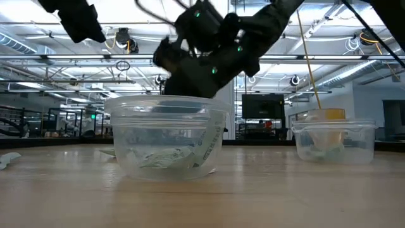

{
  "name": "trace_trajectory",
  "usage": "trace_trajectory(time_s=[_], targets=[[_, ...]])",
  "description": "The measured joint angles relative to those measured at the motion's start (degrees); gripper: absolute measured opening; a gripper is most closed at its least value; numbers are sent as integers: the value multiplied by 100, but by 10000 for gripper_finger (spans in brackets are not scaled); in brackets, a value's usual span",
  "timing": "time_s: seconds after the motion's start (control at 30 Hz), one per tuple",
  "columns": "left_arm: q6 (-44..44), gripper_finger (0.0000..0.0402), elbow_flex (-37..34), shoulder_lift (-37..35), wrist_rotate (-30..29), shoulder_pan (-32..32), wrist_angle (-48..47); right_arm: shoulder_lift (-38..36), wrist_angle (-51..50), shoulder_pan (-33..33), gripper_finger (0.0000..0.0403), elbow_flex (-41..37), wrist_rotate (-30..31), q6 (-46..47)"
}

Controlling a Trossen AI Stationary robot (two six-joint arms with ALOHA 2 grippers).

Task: Pick and place items into bin
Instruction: Put the Stevia packet into the right transparent bin

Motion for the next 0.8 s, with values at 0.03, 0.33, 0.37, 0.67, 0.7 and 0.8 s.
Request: trace_trajectory(time_s=[0.03,0.33,0.37,0.67,0.7,0.8], targets=[[-2,115,0,10,2,0,12,78,-54,-2,153,58,-3,-1],[9,115,0,42,2,0,-51,242,-124,4,153,147,-371,-24],[19,115,0,42,2,0,-49,234,-97,4,153,149,-414,4],[-9,115,0,42,2,0,-29,230,29,-5,153,149,-461,-24],[-11,115,0,42,2,0,-29,230,38,-5,153,149,-461,-43],[-22,115,0,42,2,0,-26,324,209,-5,153,149,-462,-98]])
